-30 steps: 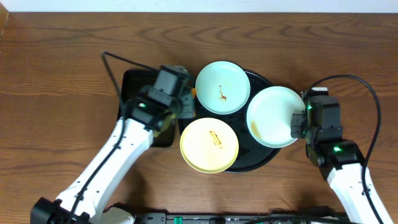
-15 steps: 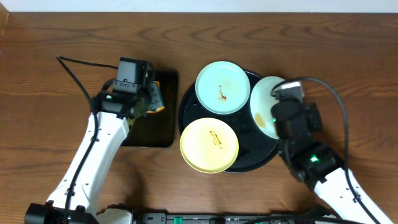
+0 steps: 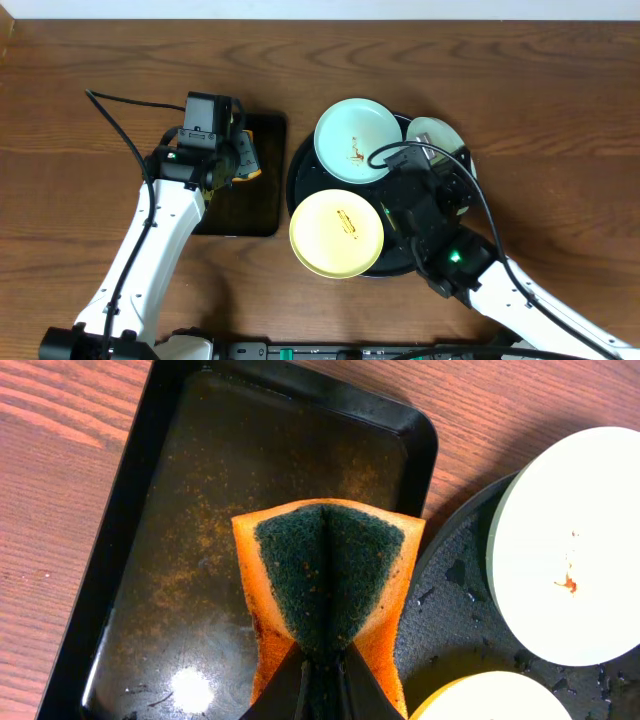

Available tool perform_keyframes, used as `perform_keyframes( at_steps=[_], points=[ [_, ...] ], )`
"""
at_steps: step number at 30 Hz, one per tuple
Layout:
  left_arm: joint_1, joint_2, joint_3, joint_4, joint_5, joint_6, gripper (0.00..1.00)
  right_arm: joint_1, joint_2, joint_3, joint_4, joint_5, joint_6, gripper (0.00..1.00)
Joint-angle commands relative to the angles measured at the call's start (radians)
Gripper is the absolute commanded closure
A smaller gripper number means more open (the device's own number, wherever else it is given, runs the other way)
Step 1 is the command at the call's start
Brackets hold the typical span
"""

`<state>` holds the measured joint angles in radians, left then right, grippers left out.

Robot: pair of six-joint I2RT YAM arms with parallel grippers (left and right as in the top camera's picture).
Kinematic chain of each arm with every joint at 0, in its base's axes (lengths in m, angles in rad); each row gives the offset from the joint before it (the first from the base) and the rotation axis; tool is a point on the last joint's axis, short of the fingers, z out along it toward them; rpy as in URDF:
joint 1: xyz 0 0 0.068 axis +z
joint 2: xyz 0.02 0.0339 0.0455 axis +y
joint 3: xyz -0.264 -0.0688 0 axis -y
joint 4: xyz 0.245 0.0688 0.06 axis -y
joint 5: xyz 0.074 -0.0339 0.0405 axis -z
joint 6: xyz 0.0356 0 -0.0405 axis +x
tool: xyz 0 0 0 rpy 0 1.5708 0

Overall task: Clean dirty plates on tray and stack at the side
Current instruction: 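Lift the pale green plate with the right gripper and place it right of the tray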

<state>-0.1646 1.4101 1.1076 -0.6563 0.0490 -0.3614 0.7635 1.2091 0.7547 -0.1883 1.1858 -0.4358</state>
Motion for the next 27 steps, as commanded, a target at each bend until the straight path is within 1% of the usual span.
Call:
perform_keyframes(
  at_steps=[1, 4, 8, 12, 16, 21, 24, 27],
  points=[
    [0.004, -0.005, 0.005, -0.011, -0.008, 0.014, 0.92, 0.015, 0.011, 0.023, 0.01, 0.074, -0.04, 0.99],
    [0.004, -0.005, 0.005, -0.016, -0.009, 0.014, 0.92, 0.011, 0.01, 0.023, 0.024, 0.065, -0.003, 0.99],
    [0.004, -0.005, 0.005, -0.018, -0.008, 0.014, 0.92, -0.025, 0.01, 0.023, 0.011, 0.026, 0.116, 0.99],
    [0.004, -0.006, 0.005, -0.021, -0.008, 0.014, 0.92, -0.088, 0.007, 0.032, -0.061, -0.066, 0.232, 0.99],
    [0.004, -0.005, 0.005, -0.022, -0.008, 0.014, 0.92, -0.213, 0.005, 0.06, -0.182, -0.241, 0.378, 0.99],
    [0.004, -0.006, 0.005, -0.025, -0.008, 0.014, 0.93, -0.401, 0.005, 0.132, -0.295, -0.402, 0.504, 0.99],
    [0.004, -0.006, 0.005, -0.025, -0.008, 0.014, 0.92, -0.528, 0.005, 0.183, -0.349, -0.487, 0.572, 0.99],
    [0.004, -0.005, 0.005, -0.025, -0.008, 0.014, 0.92, -0.665, 0.005, 0.202, -0.366, -0.588, 0.621, 0.99]
  ],
)
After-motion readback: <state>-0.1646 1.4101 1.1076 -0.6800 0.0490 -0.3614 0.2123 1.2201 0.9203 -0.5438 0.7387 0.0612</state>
